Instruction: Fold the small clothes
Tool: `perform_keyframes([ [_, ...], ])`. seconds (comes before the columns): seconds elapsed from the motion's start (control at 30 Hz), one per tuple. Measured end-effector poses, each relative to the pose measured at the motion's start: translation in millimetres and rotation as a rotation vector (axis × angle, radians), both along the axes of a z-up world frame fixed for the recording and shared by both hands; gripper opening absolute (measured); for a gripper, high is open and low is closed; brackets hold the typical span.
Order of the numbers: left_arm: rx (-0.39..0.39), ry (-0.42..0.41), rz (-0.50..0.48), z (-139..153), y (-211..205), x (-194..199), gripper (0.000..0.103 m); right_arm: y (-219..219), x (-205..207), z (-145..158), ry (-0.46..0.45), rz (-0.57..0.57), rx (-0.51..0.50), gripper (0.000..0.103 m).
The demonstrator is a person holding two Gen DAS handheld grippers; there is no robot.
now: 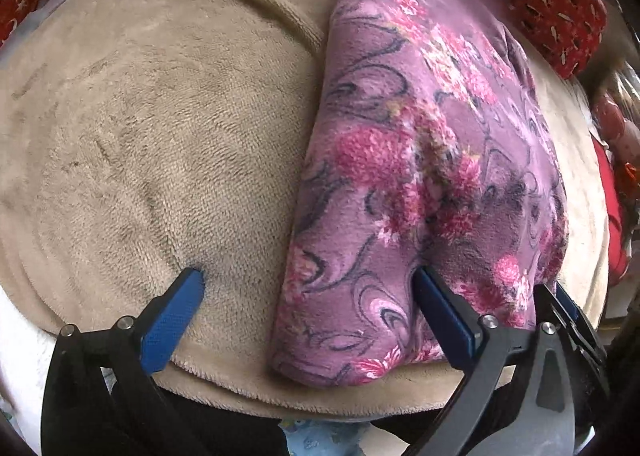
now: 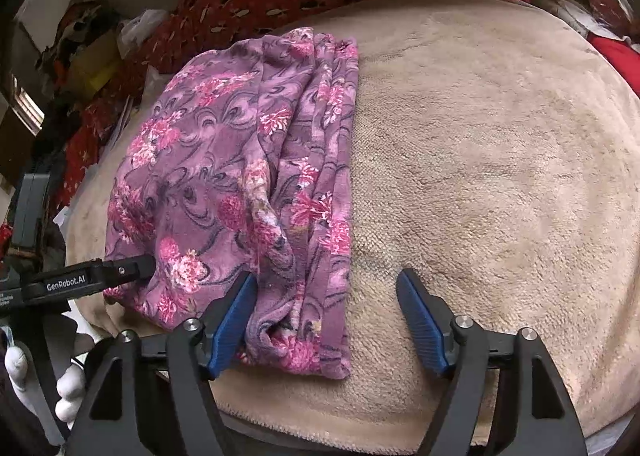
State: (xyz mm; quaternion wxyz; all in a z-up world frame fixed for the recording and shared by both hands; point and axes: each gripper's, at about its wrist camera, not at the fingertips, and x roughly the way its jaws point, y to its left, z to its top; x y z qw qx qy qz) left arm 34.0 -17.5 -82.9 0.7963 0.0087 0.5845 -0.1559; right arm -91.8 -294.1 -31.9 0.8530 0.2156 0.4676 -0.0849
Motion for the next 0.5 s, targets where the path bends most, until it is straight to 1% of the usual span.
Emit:
perform_keyframes([
  [0.17,-0.008,-0.004,0.002,-1.3,11.4,-8.1,0.103,2.9,3.6,1.8,0.024,0.008,-0.012,0.077],
  [0.33,-0.02,-0.008,0.003,-2.5,17.1,-6.1,0.103,4.5,5.5,9.2,0.097,0.014,-0.022,0.077],
  [0.4,-0.027,-0.016,-0.001,3.8,18.7,-7.4,0.103,3.1,0.9,15.2,0.117,-0.001,-0.034,0.077],
  [0.5,-0.035,-0.032,-0.011,13.7,27.0,-16.8,0.103,4.6,-10.9,31.8,0.094,-0.018,-0.064,0.077],
])
